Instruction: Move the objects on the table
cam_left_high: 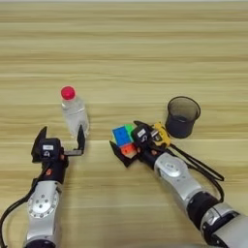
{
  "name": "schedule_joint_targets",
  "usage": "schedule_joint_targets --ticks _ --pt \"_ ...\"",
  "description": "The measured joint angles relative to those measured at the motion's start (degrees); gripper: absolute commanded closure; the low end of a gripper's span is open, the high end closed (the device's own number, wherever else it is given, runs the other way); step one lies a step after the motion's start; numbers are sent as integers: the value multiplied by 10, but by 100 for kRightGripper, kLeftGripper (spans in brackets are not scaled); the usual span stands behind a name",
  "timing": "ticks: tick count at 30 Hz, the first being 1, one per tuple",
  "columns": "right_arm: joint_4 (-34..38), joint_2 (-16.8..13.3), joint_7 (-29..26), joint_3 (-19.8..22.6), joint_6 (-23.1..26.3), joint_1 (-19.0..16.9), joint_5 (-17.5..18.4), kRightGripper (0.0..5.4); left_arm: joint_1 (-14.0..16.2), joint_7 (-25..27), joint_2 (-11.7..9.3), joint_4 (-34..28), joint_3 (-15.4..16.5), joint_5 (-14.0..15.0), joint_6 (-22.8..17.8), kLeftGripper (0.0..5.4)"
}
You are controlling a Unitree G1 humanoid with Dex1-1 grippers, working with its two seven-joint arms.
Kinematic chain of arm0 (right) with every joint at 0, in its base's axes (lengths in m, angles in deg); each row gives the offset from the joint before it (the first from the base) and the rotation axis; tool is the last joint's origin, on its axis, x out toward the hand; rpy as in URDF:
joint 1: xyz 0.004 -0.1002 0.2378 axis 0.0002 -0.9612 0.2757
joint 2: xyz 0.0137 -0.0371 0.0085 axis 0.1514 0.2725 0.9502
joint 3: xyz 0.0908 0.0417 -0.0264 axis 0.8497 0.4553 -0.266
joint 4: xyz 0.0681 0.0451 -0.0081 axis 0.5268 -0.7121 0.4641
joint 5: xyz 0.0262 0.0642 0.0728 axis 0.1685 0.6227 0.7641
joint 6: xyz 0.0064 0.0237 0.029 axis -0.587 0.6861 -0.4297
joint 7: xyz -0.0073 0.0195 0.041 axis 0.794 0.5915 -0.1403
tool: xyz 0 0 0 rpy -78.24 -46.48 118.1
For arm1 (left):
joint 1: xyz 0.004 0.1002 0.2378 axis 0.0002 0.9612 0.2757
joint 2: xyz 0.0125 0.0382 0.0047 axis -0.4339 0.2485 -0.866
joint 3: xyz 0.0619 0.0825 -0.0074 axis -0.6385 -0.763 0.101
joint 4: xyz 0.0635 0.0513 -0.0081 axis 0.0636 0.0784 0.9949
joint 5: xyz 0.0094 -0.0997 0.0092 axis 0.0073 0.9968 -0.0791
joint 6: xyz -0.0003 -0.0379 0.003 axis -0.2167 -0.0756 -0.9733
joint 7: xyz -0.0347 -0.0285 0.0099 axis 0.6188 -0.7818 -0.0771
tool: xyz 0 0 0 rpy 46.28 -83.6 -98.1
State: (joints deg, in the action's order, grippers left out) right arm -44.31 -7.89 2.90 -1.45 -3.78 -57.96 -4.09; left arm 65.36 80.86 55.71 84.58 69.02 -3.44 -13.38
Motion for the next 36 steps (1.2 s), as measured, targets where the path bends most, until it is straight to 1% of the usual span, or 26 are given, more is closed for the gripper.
schedule_joint_targets --ticks 5,11,18,25,26,29,36 --pt "-15 6 -1 8 0 10 0 0 0 0 0 0 0 0 0 3" --pt "-22 7 -4 12 -3 12 -1 0 0 -1 1 0 0 -1 0 3" --pt "-30 11 -12 18 -4 15 -3 96 0 -1 1 0 0 -2 0 0" --pt "-35 20 -28 33 6 21 2 165 0 -1 1 0 0 -3 0 0" --pt "-35 20 -29 35 7 22 2 182 0 -1 1 0 0 -3 0 0" --pt "-35 21 -34 39 10 22 3 203 0 -1 1 0 0 -3 0 0" --pt "-34 21 -35 42 11 22 3 205 1 -1 1 -1 0 -3 0 0"
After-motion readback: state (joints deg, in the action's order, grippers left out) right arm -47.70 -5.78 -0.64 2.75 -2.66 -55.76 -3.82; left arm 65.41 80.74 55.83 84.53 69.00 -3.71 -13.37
